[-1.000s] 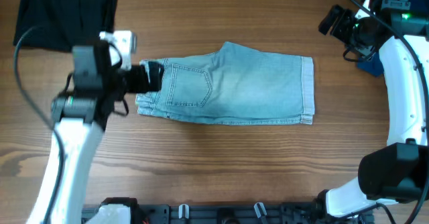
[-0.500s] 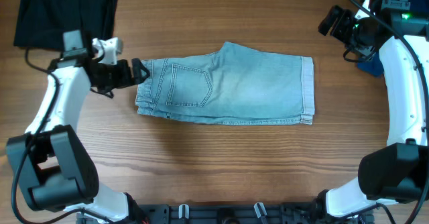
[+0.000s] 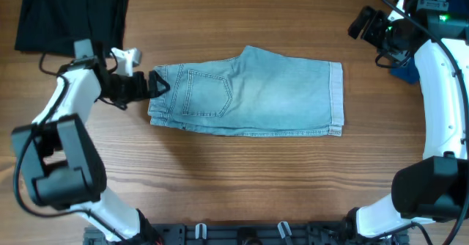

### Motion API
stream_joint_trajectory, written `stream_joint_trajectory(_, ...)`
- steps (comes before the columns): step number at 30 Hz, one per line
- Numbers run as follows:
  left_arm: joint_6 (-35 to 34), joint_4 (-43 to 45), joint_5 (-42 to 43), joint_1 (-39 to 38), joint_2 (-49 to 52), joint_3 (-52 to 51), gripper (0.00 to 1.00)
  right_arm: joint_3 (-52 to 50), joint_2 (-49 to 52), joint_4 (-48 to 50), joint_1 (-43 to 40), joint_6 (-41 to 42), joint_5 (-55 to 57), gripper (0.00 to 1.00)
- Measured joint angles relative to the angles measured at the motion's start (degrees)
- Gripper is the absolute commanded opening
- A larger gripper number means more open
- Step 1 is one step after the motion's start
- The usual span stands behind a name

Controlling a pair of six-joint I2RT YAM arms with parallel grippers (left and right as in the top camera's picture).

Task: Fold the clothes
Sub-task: 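Grasp the left end of the shorts with the left gripper, then grasp the right leg hem of the shorts with the right gripper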

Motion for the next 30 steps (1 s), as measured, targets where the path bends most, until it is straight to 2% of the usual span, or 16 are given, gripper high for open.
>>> stream_joint_trajectory(14, 0.2, 0.5, 1.8, -0.6, 4.9, 1.2, 1.00, 0.0, 0.0, 0.0, 0.0, 0.0, 0.0, 1.00)
stream_joint_trajectory(23, 0.8, -0.7, 4.5, -5.9, 6.2, 2.3, 0.98, 0.0, 0.0, 0.0, 0.0, 0.0, 0.0, 1.00)
stream_joint_trajectory(25, 0.9, -0.8, 4.7, -7.4, 6.2, 2.3, 0.75, 0.0, 0.0, 0.0, 0.0, 0.0, 0.0, 1.00)
stream_joint_trajectory(26, 1.1, -0.7, 4.5, -8.1, 6.3, 2.3, 0.53, 0.0, 0.0, 0.0, 0.0, 0.0, 0.0, 1.00)
stream_joint_trajectory(27, 1.1, -0.6, 4.6, -8.7, 6.7, 2.3, 0.23, 0.0, 0.0, 0.0, 0.0, 0.0, 0.0, 1.00)
stream_joint_trajectory(29, 1.0, -0.5, 4.6, -9.8, 7.6, 2.1, 0.06, 0.0, 0.0, 0.0, 0.0, 0.0, 0.0, 1.00)
stream_joint_trajectory(30, 1.0, -0.6, 4.3, -9.9, 8.1, 1.9, 0.04, 0.0, 0.0, 0.0, 0.0, 0.0, 0.0, 1.00)
